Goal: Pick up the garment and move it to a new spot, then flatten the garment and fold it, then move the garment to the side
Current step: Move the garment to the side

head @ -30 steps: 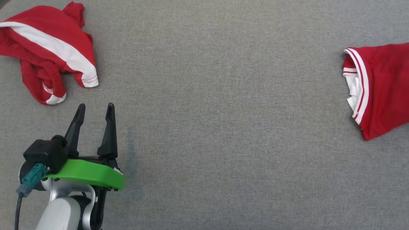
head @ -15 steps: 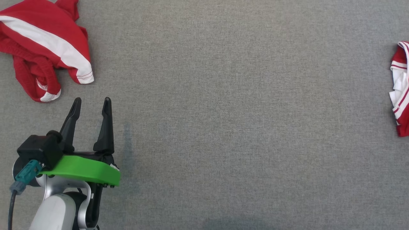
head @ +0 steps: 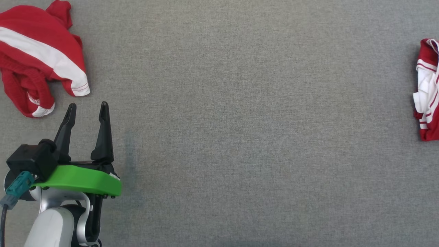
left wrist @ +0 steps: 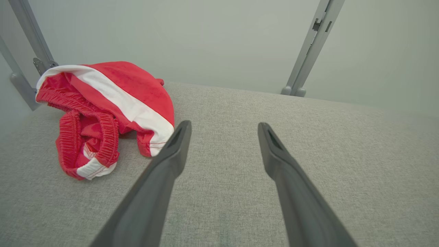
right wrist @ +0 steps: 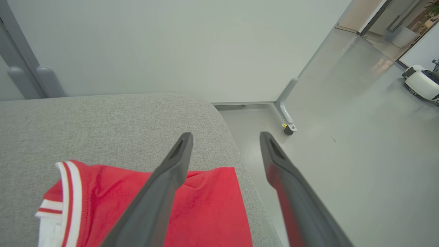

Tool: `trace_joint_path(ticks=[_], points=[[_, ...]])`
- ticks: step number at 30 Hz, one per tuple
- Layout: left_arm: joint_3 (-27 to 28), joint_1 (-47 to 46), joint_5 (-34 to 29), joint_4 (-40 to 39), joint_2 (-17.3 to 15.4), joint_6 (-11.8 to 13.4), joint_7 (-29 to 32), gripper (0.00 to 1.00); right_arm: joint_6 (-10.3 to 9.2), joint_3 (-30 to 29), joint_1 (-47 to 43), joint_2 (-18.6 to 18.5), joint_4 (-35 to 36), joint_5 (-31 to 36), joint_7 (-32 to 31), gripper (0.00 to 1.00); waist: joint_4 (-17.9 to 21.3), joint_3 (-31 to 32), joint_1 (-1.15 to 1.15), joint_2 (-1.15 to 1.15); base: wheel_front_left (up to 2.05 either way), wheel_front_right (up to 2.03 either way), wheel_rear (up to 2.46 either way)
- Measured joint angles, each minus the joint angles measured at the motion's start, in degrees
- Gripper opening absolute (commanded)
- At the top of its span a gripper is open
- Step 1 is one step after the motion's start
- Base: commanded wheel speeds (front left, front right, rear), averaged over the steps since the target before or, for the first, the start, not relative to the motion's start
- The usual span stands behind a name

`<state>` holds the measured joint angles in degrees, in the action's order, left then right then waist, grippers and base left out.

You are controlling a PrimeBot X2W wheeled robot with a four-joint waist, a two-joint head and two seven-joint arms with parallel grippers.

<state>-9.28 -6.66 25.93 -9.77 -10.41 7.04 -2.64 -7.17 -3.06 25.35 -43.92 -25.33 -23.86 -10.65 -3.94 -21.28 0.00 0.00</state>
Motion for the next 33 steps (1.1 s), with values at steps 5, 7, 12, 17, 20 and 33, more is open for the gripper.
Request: trace_joint_path(ticks=[5, 7, 12, 17, 20, 33], points=[[0.14, 0.00, 0.01, 0.98, 0.16, 0.00, -0.97, 1.00, -0.01, -1.23, 0.04, 4.41, 2.74, 1.27, 5.20, 1.00, 1.26, 1.44, 0.00, 0.00, 0.00, 0.00, 0.00], [0.36, 0.01, 0.01, 1.66, 0.14, 0.01, -1.23, 1.00, 0.00, -1.16, -0.05, 6.54, 5.04, 1.75, 7.48, 1.00, 1.75, 2.24, 0.00, 0.00, 0.00, 0.00, 0.00], [1.40, 0.16, 0.18, 3.48, 0.40, 0.01, -2.49, 1.00, -0.01, 0.33, -2.09, 11.71, 9.81, 1.82, 13.17, 1.00, 3.00, 4.63, 0.00, 0.00, 0.00, 0.00, 0.00], [1.53, 0.63, 0.18, 5.83, 0.56, 0.01, -3.56, 1.00, -0.01, 2.49, -7.28, 16.95, 11.55, 0.96, 17.82, 1.00, 4.12, 7.46, -0.01, 0.00, 0.00, 0.00, 0.00], [1.46, 1.70, 0.18, 7.76, 0.58, 0.00, -4.24, 1.00, 0.00, 3.27, -11.13, 19.26, 11.58, 0.08, 20.51, 1.00, 4.58, 9.31, -0.01, 0.00, 0.00, 0.00, 0.00], [-0.08, 6.94, -0.34, 15.62, 0.55, -0.44, -6.09, 1.00, 0.10, 9.33, -22.31, 25.40, 12.26, 2.25, 24.27, 1.00, 5.08, 17.63, -0.01, 0.00, 0.00, 0.00, 0.00]])
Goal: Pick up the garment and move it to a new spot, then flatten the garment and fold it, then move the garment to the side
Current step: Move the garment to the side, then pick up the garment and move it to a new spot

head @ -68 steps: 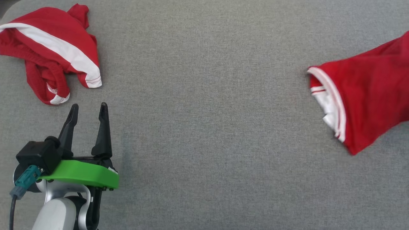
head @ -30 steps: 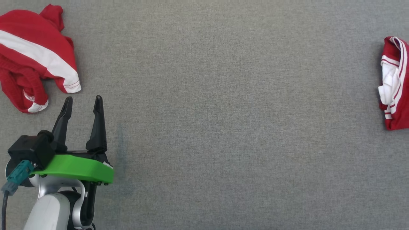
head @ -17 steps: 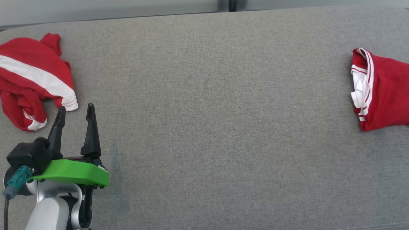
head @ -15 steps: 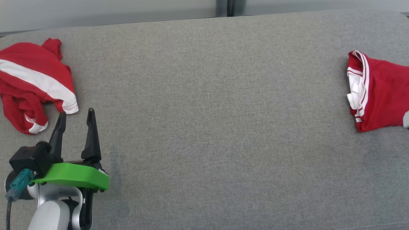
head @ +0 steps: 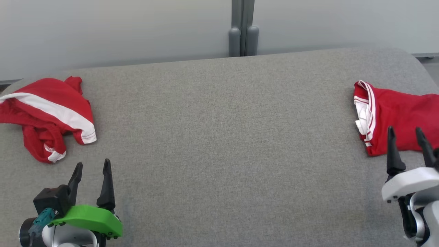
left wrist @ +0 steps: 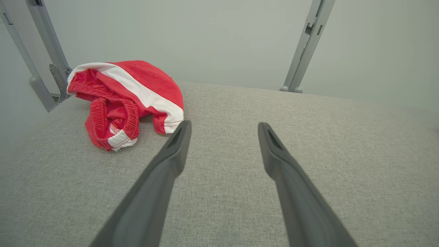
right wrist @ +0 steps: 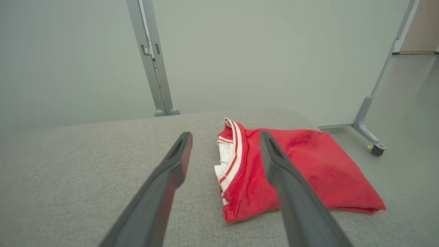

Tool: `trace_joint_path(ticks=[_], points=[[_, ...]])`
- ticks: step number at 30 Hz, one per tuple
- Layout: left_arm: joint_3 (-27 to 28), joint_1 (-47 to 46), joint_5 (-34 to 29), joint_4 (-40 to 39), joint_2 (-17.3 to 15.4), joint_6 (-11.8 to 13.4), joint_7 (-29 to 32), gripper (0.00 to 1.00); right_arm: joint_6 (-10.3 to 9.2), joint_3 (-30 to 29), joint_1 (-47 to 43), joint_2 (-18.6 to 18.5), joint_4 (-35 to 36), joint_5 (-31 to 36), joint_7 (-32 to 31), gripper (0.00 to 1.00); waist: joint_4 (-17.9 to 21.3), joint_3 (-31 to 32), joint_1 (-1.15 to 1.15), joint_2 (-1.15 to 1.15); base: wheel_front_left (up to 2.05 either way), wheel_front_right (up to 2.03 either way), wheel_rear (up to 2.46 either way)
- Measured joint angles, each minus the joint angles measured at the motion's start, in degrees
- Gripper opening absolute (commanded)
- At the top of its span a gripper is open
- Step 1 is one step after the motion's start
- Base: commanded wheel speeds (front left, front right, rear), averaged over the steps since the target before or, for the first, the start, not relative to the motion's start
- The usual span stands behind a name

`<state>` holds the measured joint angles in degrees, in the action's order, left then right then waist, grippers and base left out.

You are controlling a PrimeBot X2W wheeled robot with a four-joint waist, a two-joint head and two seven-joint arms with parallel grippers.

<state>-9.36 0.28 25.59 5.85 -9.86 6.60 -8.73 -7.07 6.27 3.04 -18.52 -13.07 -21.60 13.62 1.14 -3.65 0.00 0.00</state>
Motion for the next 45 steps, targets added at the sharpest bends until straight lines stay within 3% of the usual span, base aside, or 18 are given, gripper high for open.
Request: trace_joint_path(ticks=[8, 16, 20, 26, 37, 45], points=[[-0.89, 0.24, -0.68, 0.55, 0.03, -0.04, -0.22, 1.00, -0.01, 0.81, -4.90, 0.44, 0.49, 1.11, 0.03, 1.00, -1.55, 3.30, 0.00, 0.00, 0.00, 0.00, 0.00], [-0.94, 0.28, -1.24, 0.63, 0.00, -0.04, -0.40, 1.00, -0.01, 2.12, -5.59, 0.70, 2.70, 2.67, 0.07, 1.00, -5.64, 4.39, 0.00, 0.00, 0.00, 0.00, 0.00], [-0.22, 0.34, -1.35, 0.49, -0.09, -0.04, -0.46, 1.00, 0.19, 4.41, -5.94, 1.88, 4.12, 3.86, 0.32, 1.00, -8.23, 4.67, 0.00, 0.00, 0.00, 0.00, 0.00], [2.49, 2.45, -1.30, 0.62, -1.02, -0.03, -0.98, 1.00, 2.48, 9.31, -4.73, 3.74, 5.61, 5.23, 0.49, 1.00, -13.41, 4.90, 0.00, 0.00, 0.00, 0.00, 0.00], [3.93, 2.93, -0.76, 0.64, -1.11, -0.02, -0.98, 1.00, 2.50, 10.88, -3.35, 4.67, 6.22, 6.33, 0.54, 1.00, -21.66, 4.83, 0.00, 0.00, 0.00, 0.00, 0.00], [5.42, 2.71, 2.24, -1.15, -1.79, -0.09, -0.44, 1.00, 2.44, 11.61, -2.46, 5.06, 7.82, 7.38, -0.13, 1.00, -22.63, 2.72, 0.00, 0.00, 0.00, 0.00, 0.00]])
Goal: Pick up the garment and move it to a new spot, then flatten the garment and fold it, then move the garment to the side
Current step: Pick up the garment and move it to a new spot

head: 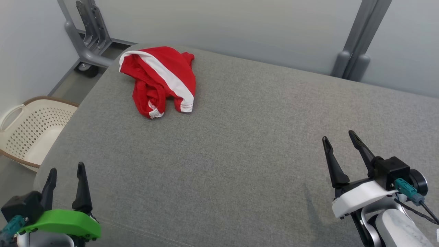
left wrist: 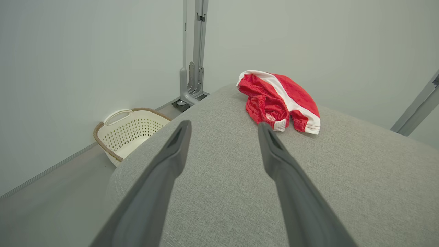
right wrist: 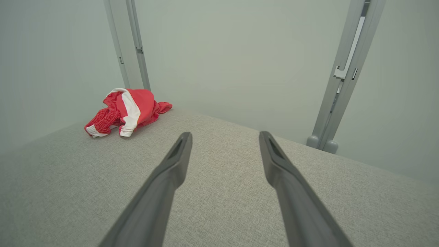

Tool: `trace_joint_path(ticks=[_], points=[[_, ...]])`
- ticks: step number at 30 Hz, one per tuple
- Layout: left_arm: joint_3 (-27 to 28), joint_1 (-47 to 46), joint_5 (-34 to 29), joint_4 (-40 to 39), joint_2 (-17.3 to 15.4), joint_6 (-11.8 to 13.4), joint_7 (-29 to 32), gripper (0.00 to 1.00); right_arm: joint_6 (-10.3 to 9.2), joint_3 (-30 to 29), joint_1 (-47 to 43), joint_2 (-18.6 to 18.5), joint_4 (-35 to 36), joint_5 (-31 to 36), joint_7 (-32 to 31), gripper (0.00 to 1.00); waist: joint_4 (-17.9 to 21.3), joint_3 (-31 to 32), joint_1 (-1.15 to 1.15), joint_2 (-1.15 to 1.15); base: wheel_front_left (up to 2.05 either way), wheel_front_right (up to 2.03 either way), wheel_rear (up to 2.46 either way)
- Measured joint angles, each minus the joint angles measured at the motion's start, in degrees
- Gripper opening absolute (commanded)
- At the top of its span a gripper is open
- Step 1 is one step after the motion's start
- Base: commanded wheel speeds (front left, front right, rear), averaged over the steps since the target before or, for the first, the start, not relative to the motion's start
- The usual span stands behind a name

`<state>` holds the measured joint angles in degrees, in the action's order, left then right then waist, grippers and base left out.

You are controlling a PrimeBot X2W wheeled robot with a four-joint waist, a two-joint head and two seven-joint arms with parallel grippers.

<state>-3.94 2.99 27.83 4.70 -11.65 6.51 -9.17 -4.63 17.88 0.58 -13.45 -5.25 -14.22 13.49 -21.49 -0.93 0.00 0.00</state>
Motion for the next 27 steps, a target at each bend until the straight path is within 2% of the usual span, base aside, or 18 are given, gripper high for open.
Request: trace_joint_path(ticks=[3, 8, 14, 17, 27], points=[[0.03, -2.05, 2.46, -0.24, 0.53, -0.69, 2.10, 1.00, -0.01, -0.27, 0.28, -0.54, 1.22, 0.25, -0.80, 1.00, 0.44, -1.75, 0.00, 0.00, 0.00, 0.00, 0.00], [-0.41, -9.09, 8.17, 2.03, 2.29, -2.03, 9.04, 1.00, -0.02, -0.65, 0.77, -1.52, 2.36, 0.60, -2.45, 1.00, 1.28, -5.26, 0.00, 0.00, 0.00, 0.00, 0.00], [-2.33, -16.05, 7.97, 6.59, 0.00, -2.02, 16.99, 1.00, -0.01, 0.07, 1.50, -1.76, 3.83, 0.73, -4.58, 1.00, 2.67, -9.78, 0.01, 0.00, 0.00, 0.00, 0.00], [-2.37, -19.41, 8.72, 7.97, 0.22, -2.02, 19.69, 1.00, -0.01, 0.18, 1.50, -2.40, 4.39, 0.79, -5.54, 1.00, 3.63, -12.07, 0.01, 0.00, 0.00, 0.00, 0.00], [-1.12, -27.41, 8.78, 12.22, -1.53, -1.87, 23.29, 1.00, 0.08, -0.30, 5.81, -3.69, 7.95, 1.70, -6.49, 1.00, 7.84, -19.77, 0.01, 0.00, 0.00, 0.00, 0.00]])
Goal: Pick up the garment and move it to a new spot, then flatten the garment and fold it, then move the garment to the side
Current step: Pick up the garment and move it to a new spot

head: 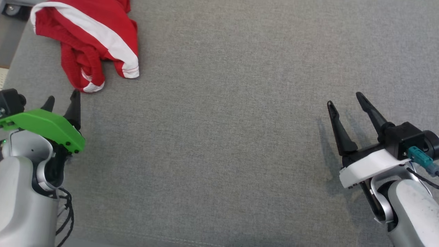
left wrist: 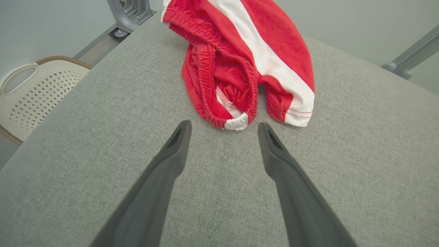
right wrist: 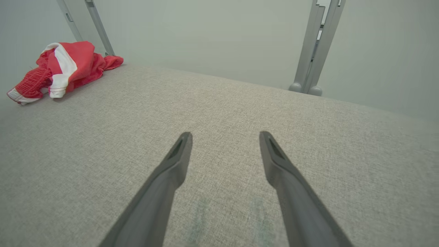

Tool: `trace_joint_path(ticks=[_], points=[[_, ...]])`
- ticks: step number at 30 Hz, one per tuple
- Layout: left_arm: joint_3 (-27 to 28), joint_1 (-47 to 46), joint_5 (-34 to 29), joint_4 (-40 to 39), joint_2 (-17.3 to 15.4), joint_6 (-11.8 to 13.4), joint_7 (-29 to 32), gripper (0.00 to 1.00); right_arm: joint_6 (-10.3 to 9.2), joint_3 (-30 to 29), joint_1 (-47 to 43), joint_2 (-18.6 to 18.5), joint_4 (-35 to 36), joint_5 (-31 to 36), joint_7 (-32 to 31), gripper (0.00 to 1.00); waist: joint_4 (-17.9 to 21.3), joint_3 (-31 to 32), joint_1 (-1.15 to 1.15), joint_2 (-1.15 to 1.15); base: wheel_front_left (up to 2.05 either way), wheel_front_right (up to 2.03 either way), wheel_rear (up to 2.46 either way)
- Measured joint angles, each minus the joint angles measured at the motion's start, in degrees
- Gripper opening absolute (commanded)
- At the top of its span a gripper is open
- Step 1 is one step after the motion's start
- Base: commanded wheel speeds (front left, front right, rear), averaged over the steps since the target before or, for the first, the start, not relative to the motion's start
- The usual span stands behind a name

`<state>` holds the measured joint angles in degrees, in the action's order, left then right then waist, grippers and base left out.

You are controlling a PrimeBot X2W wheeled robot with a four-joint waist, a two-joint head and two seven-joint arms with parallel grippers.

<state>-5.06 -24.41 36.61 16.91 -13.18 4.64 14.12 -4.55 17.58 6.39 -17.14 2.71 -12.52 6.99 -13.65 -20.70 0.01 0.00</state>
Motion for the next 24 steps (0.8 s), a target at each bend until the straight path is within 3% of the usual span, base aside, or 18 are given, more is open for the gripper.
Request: trace_joint_path(ticks=[22, 23, 24], points=[[3.77, -14.06, -0.77, 7.31, -2.76, 0.92, 0.96, 1.00, 0.43, -3.99, 10.94, -2.20, 4.32, 1.16, 0.67, 1.00, 6.41, -17.71, 0.00, 0.01, 0.00, 0.00, 0.00], [3.98, -14.79, -0.78, 7.82, -2.90, 0.92, 0.94, 0.77, 0.43, -4.02, 11.15, -2.20, 4.25, 1.24, 1.01, 1.00, 6.59, -18.17, 0.00, 0.00, 0.00, 0.00, 0.00], [4.08, -15.42, -0.92, 8.27, -3.11, 0.92, 0.93, 0.19, 0.43, -4.02, 11.38, -2.15, 4.23, 1.40, 1.24, 1.00, 6.76, -18.52, 0.00, 0.01, 0.00, 0.00, 0.00]])
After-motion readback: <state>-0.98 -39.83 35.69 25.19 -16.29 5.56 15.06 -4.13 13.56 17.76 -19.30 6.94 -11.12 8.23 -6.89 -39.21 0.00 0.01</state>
